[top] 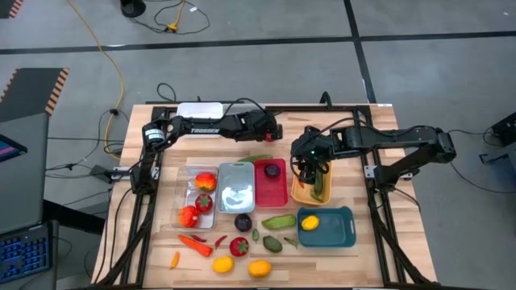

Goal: Sort produce into baskets
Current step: Put the red tomato into the bottom transparent bin

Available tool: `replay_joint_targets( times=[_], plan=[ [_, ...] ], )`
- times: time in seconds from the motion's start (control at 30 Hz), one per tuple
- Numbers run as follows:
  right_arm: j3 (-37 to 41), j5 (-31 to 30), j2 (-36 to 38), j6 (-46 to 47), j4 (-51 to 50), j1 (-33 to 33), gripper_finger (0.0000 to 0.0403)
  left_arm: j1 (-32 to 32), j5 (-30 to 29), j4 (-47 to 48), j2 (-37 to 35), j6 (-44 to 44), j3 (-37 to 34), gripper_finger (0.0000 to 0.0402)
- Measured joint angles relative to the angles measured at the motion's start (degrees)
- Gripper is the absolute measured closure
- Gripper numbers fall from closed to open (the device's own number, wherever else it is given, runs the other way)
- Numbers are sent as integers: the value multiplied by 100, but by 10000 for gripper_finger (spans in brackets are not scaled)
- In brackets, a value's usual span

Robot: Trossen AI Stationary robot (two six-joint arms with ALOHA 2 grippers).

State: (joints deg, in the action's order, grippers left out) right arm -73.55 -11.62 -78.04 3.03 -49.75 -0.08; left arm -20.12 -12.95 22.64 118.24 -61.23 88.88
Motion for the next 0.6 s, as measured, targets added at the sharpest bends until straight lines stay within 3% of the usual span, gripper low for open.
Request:
replay_joint_targets(
  times=[0.23, 0.6],
  plan=[
    [-1, 0, 1, 0, 2, 0, 204, -12, -387, -71, 0, -76, -17, 95],
    [0, 0, 2, 0, 0, 0, 204, -5, -333, -33, 0, -329, -20, 95]
  ],
)
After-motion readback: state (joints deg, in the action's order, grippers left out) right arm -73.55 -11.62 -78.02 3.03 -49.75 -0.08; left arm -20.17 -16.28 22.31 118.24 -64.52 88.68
